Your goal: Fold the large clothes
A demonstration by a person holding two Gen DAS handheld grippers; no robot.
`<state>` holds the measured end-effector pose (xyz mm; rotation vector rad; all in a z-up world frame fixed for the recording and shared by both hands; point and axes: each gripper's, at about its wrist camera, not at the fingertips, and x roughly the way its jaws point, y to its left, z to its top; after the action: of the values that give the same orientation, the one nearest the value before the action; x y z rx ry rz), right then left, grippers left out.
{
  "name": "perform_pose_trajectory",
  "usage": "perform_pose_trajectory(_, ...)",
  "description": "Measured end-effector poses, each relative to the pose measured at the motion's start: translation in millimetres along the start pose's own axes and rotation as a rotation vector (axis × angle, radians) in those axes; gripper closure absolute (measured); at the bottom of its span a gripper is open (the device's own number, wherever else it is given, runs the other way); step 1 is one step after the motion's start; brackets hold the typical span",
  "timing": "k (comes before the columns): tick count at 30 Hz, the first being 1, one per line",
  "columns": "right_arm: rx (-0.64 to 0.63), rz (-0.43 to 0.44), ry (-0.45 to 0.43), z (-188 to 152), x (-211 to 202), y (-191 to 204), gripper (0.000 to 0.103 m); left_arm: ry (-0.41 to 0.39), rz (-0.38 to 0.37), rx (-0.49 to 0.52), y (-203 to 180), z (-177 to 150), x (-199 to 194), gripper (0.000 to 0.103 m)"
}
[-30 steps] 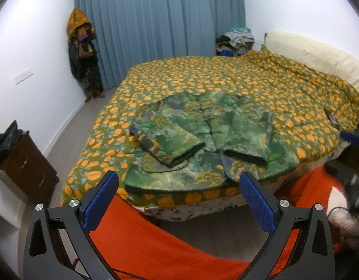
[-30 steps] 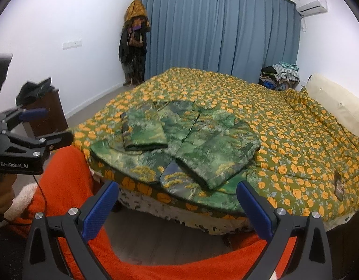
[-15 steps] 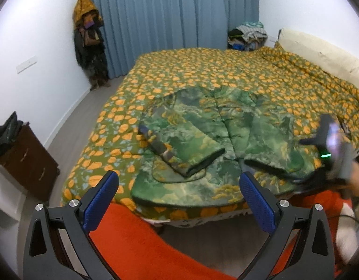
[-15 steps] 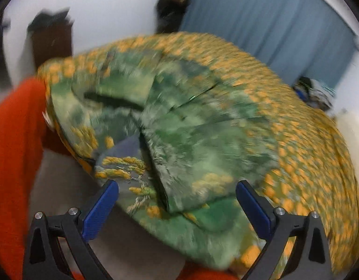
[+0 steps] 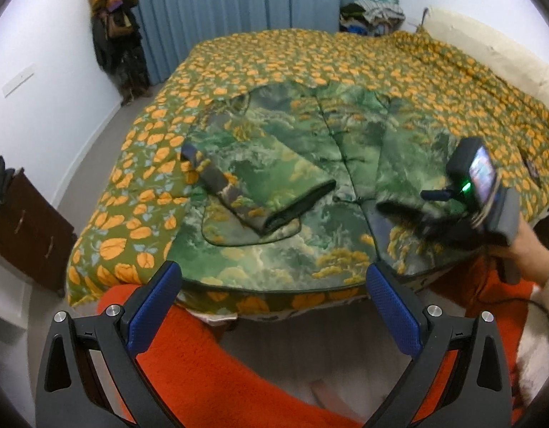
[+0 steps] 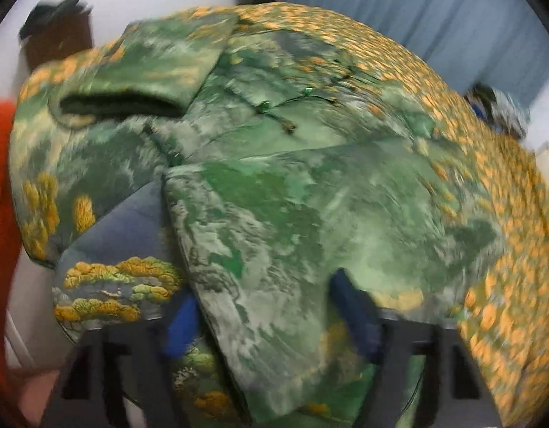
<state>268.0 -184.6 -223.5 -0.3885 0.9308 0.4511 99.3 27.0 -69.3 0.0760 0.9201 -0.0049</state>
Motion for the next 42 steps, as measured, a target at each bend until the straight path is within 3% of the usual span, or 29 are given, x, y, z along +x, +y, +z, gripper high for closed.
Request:
perform_pose_trajectory(1,0.029,0.004,-0.017,-1,-6,-4,0.085,0.004,-0.003,0.007,-1,1,3,0.0)
perform_pose_trajectory(2,0.059,-0.012,-0.045,-2,-16,-8,0.091,0.008,-0.01,0.014,-3,3,6,0.0)
perform_pose_trajectory(8,0.278,-0.084,-0.215,-5,-91,-57,0.093,-0.004,-0.04,0.029,-4,17,11,0.0)
perform_pose_trajectory(14,0.484,-0.281,-0.368,-22,-169,-149,0.093,-0.021,-0.019,0.015,5,31,18,0.0)
perform_pose_trajectory(20,0.636,-0.416,-0.337,-58,-183,-236,0.093,-0.053,0.015,0.021,11,44,19,0.0)
perform_pose_trajectory(24,0.772,-0.482,-0.271,-97,-168,-287,0.093,-0.057,0.051,0.044,16,52,29,0.0)
perform_pose_trajectory(30,0.931,-0.529,-0.126,-155,-127,-323,0.093,-0.03,-0.018,0.079,24,58,56,0.0)
perform_pose_trajectory(32,0.961,-0.535,-0.068,-167,-115,-327,0.089,-0.031,-0.021,0.129,24,59,65,0.0)
perform_pose_trajectory(34,0.967,-0.597,-0.002,-176,-108,-328,0.055,-0.028,-0.025,0.183,22,60,74,0.0)
perform_pose_trajectory(36,0.942,-0.667,0.01,-179,-111,-318,0.041,-0.012,-0.039,0.226,21,62,85,0.0)
perform_pose_trajectory(38,0.917,-0.691,-0.003,-178,-118,-308,0.041,0.0,-0.075,0.264,17,64,97,0.0)
perform_pose_trajectory(42,0.88,-0.601,-0.109,-163,-140,-264,0.041,0.054,-0.154,0.38,-4,61,137,0.0)
